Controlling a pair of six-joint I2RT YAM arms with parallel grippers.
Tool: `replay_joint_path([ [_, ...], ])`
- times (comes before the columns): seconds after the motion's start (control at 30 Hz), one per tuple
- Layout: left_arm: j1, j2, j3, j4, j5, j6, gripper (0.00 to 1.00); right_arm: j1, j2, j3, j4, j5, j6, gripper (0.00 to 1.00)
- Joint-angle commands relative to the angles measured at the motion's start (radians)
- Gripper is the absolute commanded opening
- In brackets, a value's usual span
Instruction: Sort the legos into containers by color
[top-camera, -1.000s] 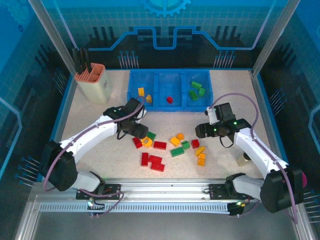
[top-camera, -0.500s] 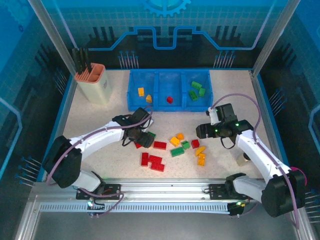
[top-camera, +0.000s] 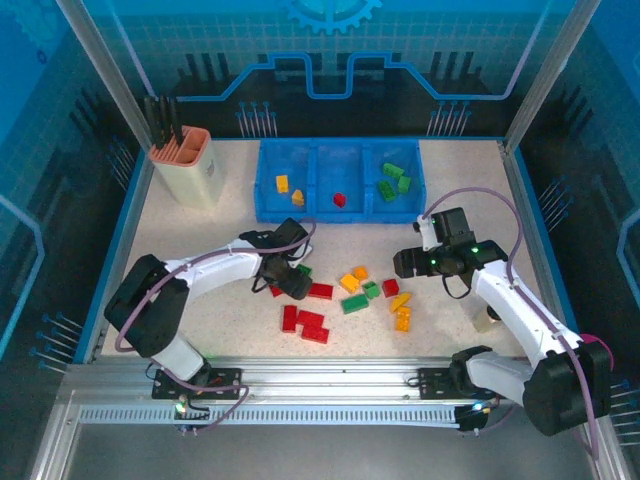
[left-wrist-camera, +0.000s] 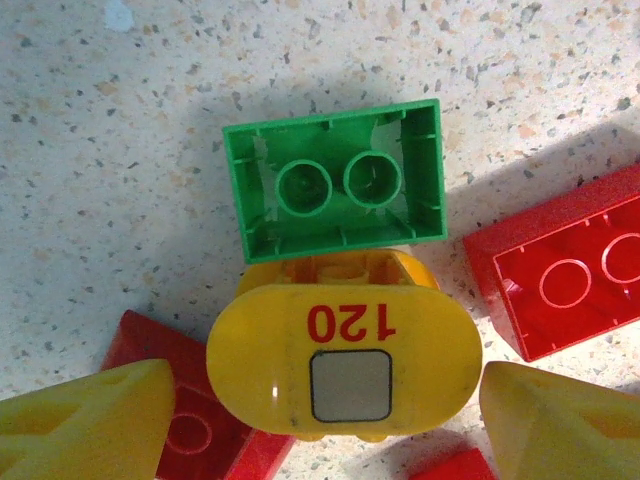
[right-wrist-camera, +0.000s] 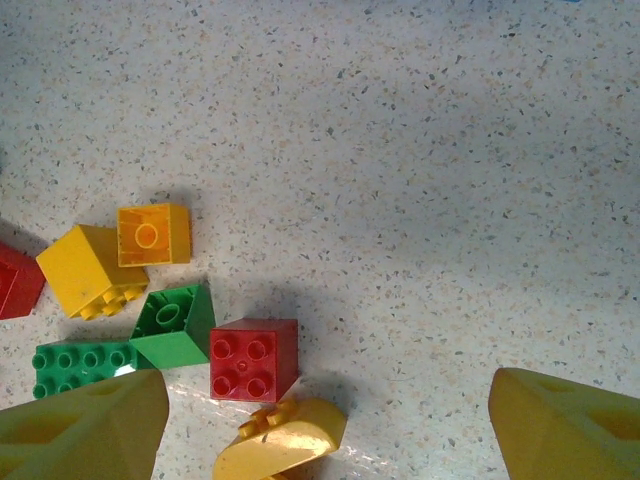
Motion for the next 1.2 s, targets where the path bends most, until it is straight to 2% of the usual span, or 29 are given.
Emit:
replay_joint_path([
  [0.0,-0.007,0.024,0.023,0.011,0.030,0.032,0.81,-0.001,0.002,0.012,-0.008,0.008,0.000,0.85],
  [0.47,-0.005,0.132,0.077,0.019,0.020,0.041,0.80,-0.001,0.055,0.016,0.020,0.012,-0.016,0.85],
  [0.73,-0.002,0.154,0.088,-0.010,0.025,0.034,0.73,-0.002,0.096,0.015,0.045,0.012,-0.025,0.85],
  [1.0,0.015,0.115,0.098,-0.058,0.027,-0.012,0.58,-0.004,0.114,0.023,0.058,0.007,-0.032,0.85],
  [1.17,0.026,0.074,0.142,-0.089,0.019,-0.009,0.55,-0.003,0.106,0.018,0.057,0.007,-0.034,0.85],
])
